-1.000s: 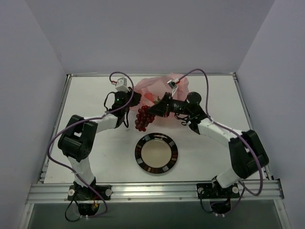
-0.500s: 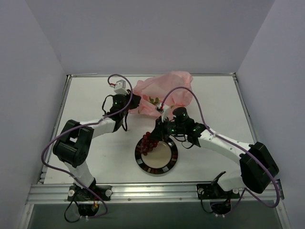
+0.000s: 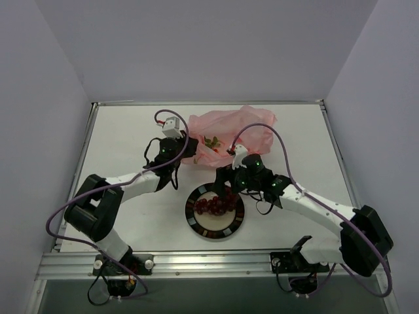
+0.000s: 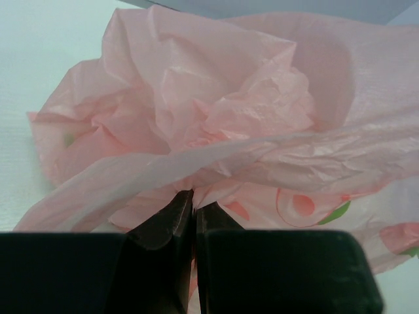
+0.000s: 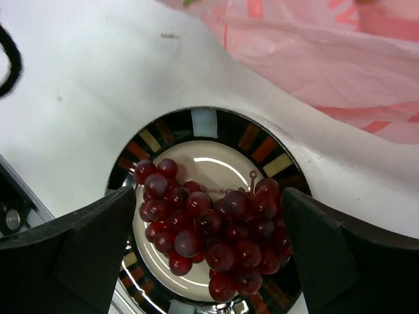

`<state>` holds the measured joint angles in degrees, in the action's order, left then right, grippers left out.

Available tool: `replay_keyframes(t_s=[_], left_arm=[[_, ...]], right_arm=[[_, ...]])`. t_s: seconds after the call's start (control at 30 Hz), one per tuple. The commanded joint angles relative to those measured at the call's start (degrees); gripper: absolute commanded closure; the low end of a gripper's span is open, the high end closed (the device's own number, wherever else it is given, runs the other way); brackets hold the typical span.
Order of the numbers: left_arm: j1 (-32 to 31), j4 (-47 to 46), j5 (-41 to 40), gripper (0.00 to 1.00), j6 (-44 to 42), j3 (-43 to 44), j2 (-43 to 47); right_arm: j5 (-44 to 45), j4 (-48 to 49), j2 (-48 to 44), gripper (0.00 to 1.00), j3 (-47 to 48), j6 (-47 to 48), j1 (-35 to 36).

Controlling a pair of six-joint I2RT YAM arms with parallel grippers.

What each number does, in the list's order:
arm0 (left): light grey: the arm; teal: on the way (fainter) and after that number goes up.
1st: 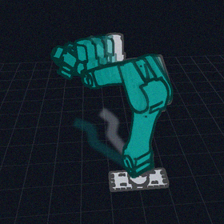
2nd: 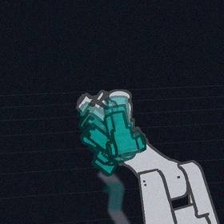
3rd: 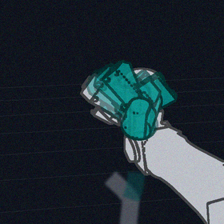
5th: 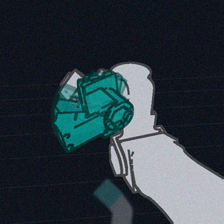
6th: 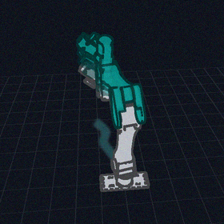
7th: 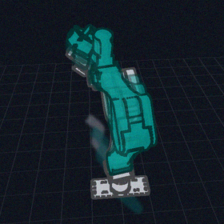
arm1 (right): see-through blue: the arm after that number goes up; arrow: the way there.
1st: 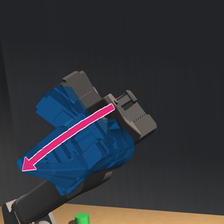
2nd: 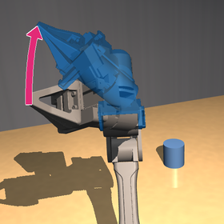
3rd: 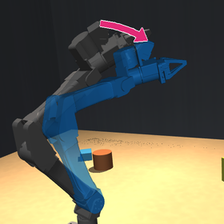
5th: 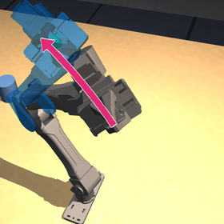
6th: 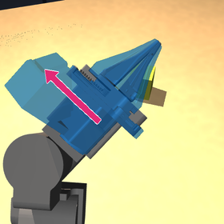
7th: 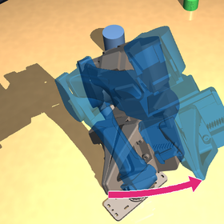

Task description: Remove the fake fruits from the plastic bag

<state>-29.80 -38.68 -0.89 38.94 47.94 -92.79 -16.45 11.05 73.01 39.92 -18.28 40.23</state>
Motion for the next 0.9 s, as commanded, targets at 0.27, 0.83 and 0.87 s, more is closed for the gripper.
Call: replay_keyframes(t_s=[0.27, 0.83, 0.87], left_arm=[[-6.58, -1.57, -10.01, 0.98, -1.67, -2.15, 4.29], [-7.2, -9.75, -9.22, 0.98, 1.76, -7.87, -2.74], [-6.94, -9.75, -9.31, 0.98, 1.76, -7.6, -3.09]], right_arm=[[13.97, -1.48, -7.81, 0.69, 10.78, -4.84, 1.08], [11.79, 27.8, 33.5, 0.98, 23.09, 1.5, -13.86], [12.05, 28.32, 34.82, 0.93, 24.84, 0.97, -14.12]])
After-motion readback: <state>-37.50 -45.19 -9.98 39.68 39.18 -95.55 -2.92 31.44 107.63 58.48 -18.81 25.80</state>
